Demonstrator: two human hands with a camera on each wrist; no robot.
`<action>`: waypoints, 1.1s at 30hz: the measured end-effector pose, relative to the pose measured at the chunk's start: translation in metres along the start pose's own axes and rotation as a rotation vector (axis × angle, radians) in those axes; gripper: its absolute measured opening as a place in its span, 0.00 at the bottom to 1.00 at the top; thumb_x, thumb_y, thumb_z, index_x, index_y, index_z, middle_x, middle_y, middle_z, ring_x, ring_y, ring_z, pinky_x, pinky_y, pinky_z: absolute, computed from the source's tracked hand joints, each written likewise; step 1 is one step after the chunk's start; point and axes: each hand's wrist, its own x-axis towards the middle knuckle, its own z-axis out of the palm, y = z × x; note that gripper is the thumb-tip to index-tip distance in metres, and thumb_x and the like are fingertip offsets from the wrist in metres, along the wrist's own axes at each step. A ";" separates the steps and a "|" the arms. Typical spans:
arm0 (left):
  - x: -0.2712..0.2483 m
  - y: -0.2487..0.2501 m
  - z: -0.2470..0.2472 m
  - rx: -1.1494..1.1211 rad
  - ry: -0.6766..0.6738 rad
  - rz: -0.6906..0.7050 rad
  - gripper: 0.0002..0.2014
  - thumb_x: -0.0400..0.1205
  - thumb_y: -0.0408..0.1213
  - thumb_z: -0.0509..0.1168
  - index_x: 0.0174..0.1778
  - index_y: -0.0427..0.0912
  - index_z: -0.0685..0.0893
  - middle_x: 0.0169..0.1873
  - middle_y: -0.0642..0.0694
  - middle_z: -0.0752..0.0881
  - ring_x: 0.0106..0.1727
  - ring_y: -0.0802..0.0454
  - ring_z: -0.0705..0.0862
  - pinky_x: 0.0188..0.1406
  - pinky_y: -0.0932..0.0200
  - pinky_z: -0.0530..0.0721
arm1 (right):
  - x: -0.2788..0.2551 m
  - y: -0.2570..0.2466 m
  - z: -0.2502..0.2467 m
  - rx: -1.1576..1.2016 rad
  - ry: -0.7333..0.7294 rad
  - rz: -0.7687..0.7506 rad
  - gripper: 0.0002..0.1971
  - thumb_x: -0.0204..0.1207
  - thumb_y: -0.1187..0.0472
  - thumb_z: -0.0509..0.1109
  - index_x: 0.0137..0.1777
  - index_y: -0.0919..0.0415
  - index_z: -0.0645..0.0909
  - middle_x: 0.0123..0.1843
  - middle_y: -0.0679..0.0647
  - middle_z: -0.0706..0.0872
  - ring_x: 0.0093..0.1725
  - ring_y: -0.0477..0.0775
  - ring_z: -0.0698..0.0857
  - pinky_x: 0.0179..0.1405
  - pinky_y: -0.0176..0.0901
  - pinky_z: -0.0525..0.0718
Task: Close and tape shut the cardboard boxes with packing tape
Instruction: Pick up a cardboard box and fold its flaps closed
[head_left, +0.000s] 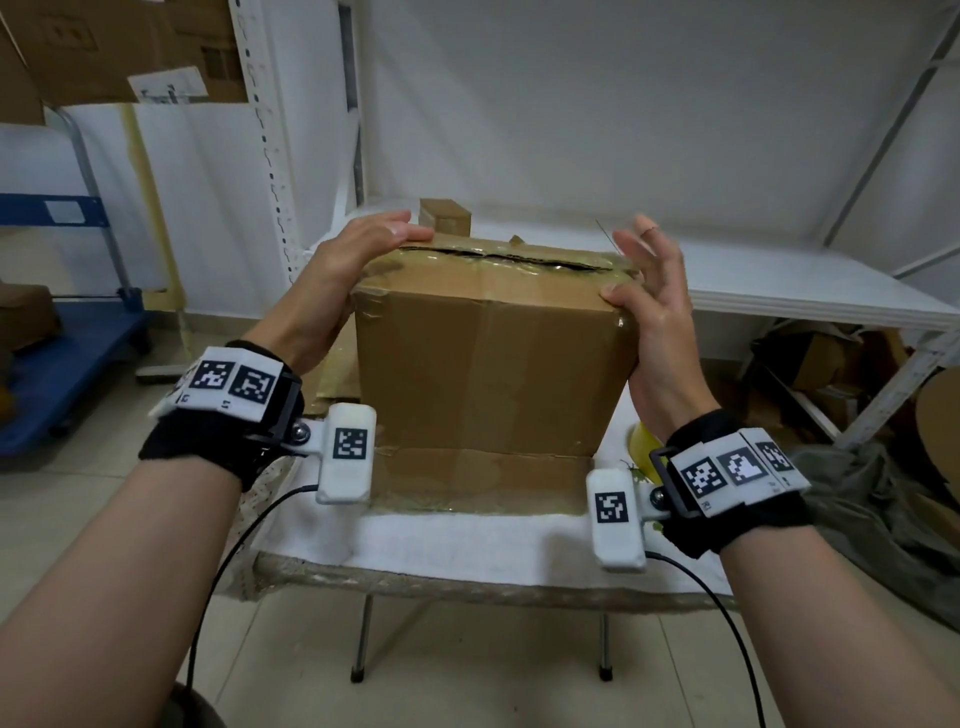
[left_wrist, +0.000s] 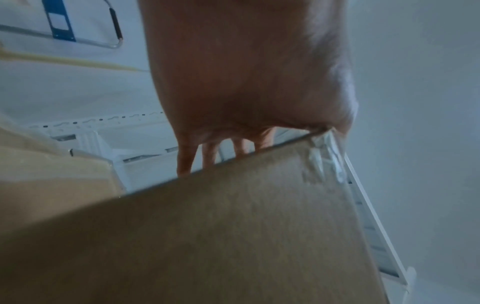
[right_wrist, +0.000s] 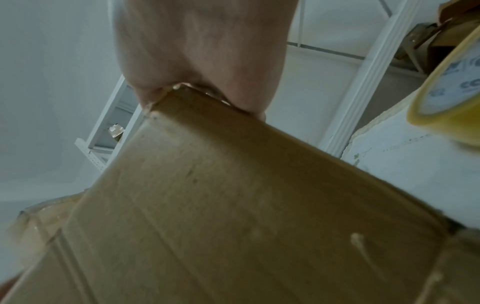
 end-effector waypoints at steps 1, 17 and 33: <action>-0.001 0.001 -0.002 0.039 -0.002 0.019 0.21 0.83 0.59 0.57 0.64 0.58 0.88 0.76 0.64 0.73 0.76 0.60 0.71 0.79 0.47 0.66 | -0.001 0.000 0.000 -0.024 -0.002 0.012 0.26 0.75 0.61 0.67 0.74 0.47 0.78 0.74 0.45 0.81 0.74 0.45 0.77 0.68 0.42 0.78; -0.008 -0.024 -0.020 -0.026 -0.276 -0.018 0.45 0.61 0.49 0.77 0.77 0.62 0.70 0.74 0.52 0.73 0.71 0.50 0.78 0.62 0.59 0.81 | 0.001 0.006 -0.011 0.024 -0.008 0.003 0.13 0.82 0.57 0.70 0.63 0.59 0.86 0.67 0.54 0.87 0.60 0.49 0.84 0.67 0.51 0.82; -0.014 -0.023 -0.008 -0.042 -0.184 0.019 0.45 0.60 0.58 0.82 0.74 0.61 0.73 0.75 0.49 0.72 0.74 0.44 0.75 0.73 0.34 0.77 | -0.002 0.008 -0.002 -0.185 0.150 -0.134 0.13 0.85 0.58 0.60 0.53 0.49 0.88 0.56 0.43 0.92 0.62 0.43 0.86 0.68 0.47 0.81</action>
